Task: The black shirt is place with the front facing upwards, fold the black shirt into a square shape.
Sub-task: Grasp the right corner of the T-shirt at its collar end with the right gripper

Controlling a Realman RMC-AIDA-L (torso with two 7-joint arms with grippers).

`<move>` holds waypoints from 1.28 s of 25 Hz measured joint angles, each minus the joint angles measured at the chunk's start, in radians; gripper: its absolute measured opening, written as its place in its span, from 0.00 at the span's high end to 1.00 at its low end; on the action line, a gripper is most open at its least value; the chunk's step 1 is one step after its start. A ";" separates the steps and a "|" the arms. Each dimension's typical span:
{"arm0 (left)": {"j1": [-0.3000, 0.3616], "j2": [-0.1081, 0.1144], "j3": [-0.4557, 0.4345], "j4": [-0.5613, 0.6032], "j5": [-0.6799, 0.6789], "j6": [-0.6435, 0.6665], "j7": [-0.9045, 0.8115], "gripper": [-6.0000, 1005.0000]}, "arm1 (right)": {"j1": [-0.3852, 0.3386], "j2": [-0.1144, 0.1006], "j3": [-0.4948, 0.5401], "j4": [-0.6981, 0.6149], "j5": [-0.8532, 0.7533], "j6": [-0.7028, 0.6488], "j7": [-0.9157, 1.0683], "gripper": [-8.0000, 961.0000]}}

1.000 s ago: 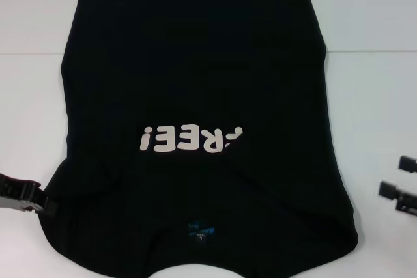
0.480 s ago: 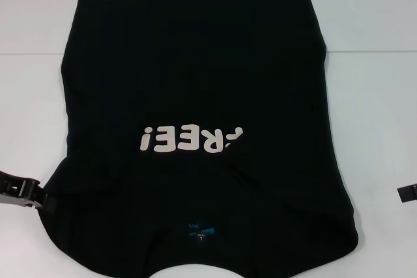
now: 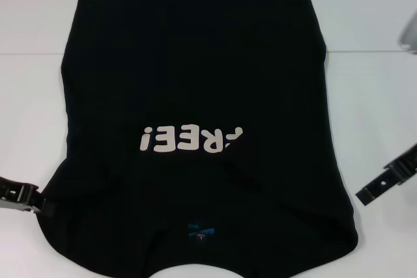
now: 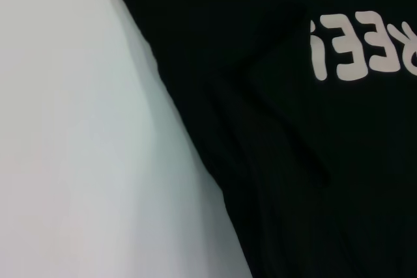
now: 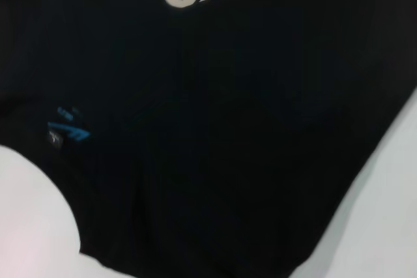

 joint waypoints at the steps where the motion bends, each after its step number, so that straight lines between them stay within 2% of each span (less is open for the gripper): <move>1: 0.001 0.000 0.000 0.000 0.000 0.000 0.000 0.94 | 0.014 0.009 -0.053 0.010 -0.017 0.025 0.023 0.14; 11: 0.007 -0.004 -0.002 -0.002 -0.008 -0.017 0.010 0.94 | 0.029 0.024 -0.221 0.109 0.004 0.116 0.070 0.14; 20: 0.003 -0.004 -0.002 -0.001 -0.009 -0.017 0.011 0.94 | 0.041 0.023 -0.283 0.194 0.040 0.177 0.076 0.14; 32: 0.005 -0.004 -0.002 -0.002 -0.019 -0.017 0.011 0.94 | 0.052 0.023 -0.312 0.240 0.040 0.211 0.076 0.15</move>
